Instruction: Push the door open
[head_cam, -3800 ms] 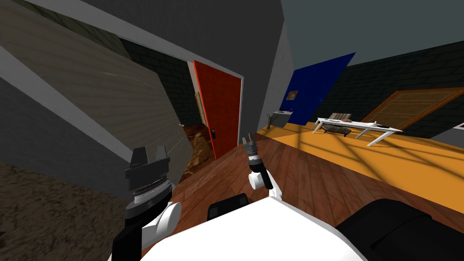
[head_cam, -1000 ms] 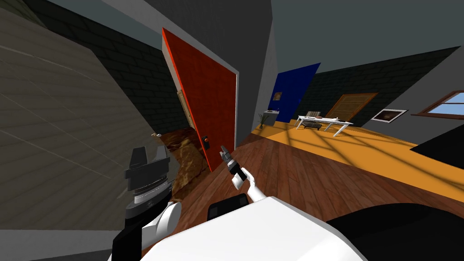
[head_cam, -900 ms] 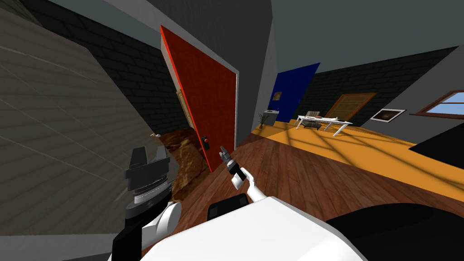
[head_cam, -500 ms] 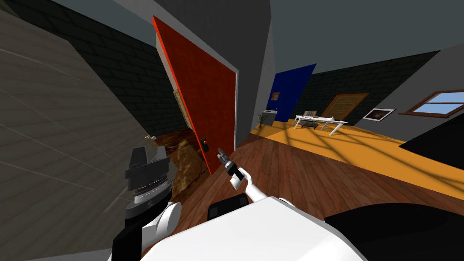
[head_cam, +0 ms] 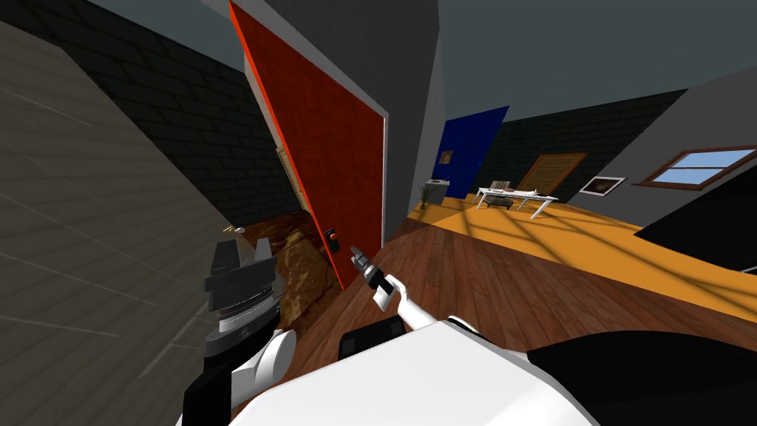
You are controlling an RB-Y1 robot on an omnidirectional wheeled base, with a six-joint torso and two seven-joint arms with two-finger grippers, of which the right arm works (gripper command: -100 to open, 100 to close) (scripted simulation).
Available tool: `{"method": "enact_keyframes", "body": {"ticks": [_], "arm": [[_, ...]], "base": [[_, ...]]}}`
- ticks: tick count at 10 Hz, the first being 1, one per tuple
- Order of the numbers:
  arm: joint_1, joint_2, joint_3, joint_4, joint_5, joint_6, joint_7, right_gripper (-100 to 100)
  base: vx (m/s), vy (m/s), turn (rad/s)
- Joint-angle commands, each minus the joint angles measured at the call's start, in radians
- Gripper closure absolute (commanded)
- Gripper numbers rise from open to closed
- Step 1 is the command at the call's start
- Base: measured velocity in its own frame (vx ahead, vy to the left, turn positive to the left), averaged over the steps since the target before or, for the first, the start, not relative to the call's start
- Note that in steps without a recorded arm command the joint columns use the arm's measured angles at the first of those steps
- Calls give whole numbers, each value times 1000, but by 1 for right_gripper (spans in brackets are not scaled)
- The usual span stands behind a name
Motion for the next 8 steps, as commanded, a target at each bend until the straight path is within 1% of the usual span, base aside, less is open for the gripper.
{"method": "enact_keyframes", "body": {"ticks": [1,2,4,6,8], "arm": [[-25,5,18,41,-1,3,-5,-100],[-35,6,26,58,-1,5,-7,-100],[-70,11,56,118,-2,9,-15,-100],[-86,13,69,145,-3,10,-18,-100],[-114,19,94,194,-4,14,-24,-100]], "base": [[131,53,-62],[110,49,-39],[151,72,-74],[119,57,-44],[126,53,-60]]}}
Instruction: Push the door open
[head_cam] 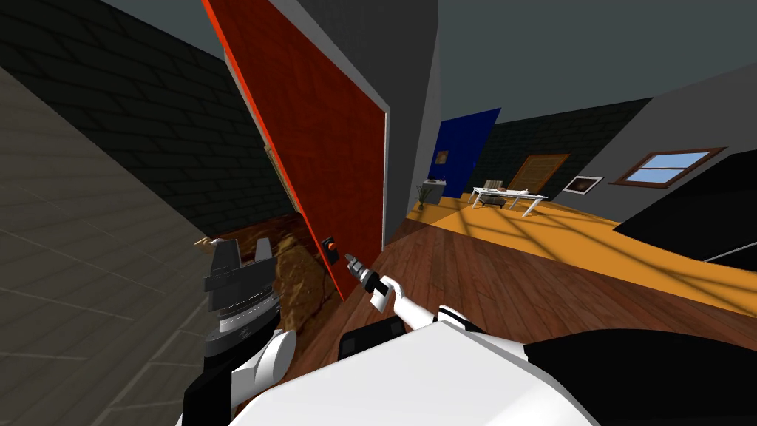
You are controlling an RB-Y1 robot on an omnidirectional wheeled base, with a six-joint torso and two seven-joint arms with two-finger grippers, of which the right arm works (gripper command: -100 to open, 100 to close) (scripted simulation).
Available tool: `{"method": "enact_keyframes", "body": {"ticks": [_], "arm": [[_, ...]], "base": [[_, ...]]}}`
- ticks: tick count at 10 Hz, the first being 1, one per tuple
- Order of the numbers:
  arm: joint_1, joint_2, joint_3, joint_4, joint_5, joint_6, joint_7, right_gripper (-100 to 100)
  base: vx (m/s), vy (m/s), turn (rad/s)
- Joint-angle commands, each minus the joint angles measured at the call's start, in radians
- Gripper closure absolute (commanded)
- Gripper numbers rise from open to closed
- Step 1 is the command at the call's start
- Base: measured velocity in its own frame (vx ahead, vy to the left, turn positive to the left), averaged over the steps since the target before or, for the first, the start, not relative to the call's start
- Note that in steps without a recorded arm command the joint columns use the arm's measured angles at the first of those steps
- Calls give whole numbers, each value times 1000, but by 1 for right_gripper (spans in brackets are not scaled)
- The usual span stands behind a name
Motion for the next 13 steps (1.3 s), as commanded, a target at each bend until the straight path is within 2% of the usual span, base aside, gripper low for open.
{"method": "enact_keyframes", "body": {"ticks": [1,2,7,9,12,13], "arm": [[-22,6,10,32,-2,2,-5,-100],[-33,9,19,51,-2,3,-7,-100],[-34,1,0,61,-1,0,1,-100],[-36,7,-7,69,-1,-1,4,-100],[-39,34,-18,82,-1,-2,9,-100],[-37,29,-16,78,0,0,8,-100]], "base": [[157,59,-38],[137,68,-28],[104,96,21],[156,146,31],[157,127,31],[56,54,0]]}}
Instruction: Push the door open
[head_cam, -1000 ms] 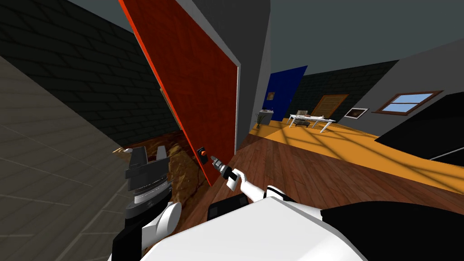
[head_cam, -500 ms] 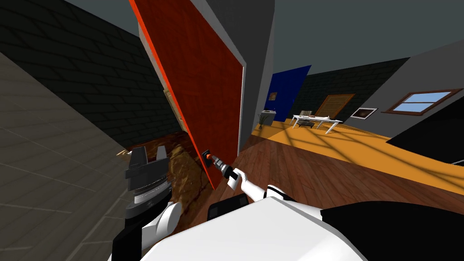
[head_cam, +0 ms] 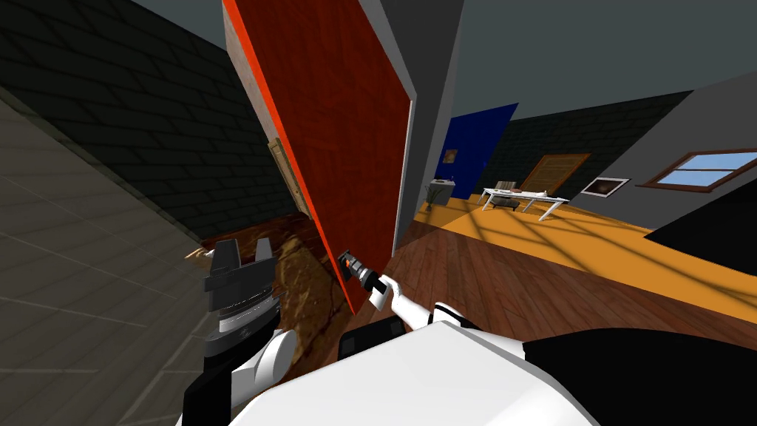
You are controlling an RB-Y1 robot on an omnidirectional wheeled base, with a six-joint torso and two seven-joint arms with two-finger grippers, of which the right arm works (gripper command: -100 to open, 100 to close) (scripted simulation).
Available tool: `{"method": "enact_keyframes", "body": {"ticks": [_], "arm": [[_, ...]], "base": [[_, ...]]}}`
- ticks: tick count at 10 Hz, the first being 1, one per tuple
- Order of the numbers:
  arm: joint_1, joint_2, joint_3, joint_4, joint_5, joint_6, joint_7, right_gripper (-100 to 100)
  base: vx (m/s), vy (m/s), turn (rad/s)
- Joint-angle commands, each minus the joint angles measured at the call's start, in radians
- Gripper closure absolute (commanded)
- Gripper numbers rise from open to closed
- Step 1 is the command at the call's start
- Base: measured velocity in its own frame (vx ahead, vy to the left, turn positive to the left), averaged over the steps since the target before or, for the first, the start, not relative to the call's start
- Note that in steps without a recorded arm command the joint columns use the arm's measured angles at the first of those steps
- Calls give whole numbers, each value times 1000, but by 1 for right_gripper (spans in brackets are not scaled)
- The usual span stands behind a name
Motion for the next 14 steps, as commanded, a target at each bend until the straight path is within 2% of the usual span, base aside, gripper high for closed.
{"method": "enact_keyframes", "body": {"ticks": [1,6,7,14], "arm": [[0,-2,0,0,0,0,-1,100],[0,-2,0,0,0,0,-1,100],[5,-10,-11,-6,11,3,-2,100],[40,-35,-61,-32,59,13,-8,100]], "base": [[-3,-6,-7],[-7,-7,5],[58,97,-70],[103,170,-98]]}}
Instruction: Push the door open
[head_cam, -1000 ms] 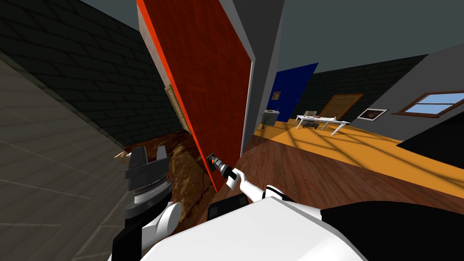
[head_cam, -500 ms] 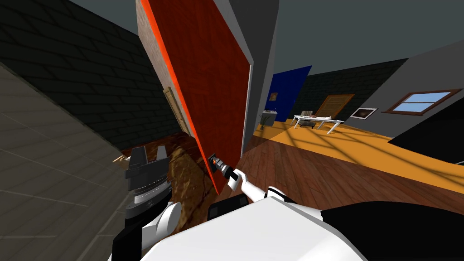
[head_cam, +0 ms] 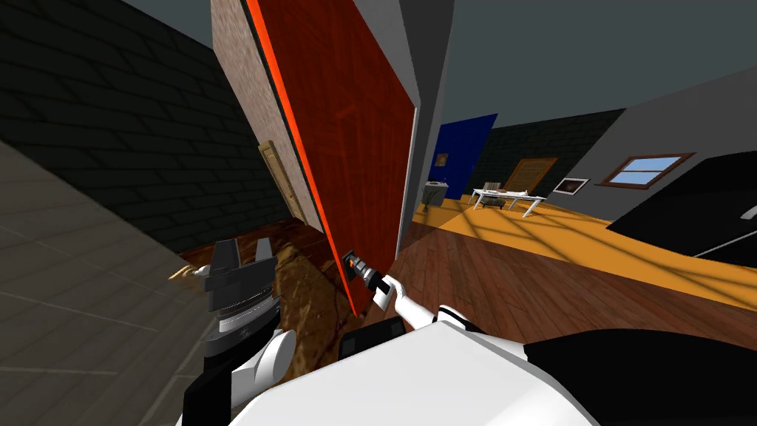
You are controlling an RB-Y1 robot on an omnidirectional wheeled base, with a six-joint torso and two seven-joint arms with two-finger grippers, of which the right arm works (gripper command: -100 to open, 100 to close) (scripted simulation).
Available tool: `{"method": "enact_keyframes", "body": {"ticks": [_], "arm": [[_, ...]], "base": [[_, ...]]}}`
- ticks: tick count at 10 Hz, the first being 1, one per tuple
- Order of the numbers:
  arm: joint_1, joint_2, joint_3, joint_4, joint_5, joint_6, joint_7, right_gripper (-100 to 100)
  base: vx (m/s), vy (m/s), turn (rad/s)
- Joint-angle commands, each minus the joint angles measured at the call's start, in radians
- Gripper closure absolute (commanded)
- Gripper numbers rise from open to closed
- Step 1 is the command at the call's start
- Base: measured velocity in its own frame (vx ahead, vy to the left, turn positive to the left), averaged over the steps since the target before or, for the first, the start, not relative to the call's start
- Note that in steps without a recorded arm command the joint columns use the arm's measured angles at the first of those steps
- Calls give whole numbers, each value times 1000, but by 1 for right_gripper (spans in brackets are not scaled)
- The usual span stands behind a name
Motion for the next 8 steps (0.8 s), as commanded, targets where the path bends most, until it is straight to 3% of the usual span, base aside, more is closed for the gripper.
{"method": "enact_keyframes", "body": {"ticks": [1,7,8], "arm": [[13,-16,-28,-24,15,11,-3,100],[54,-10,-87,-55,73,23,-10,100],[53,-17,-69,-66,64,24,-17,-100]], "base": [[135,239,-133],[142,174,-140],[-40,40,-74]]}}
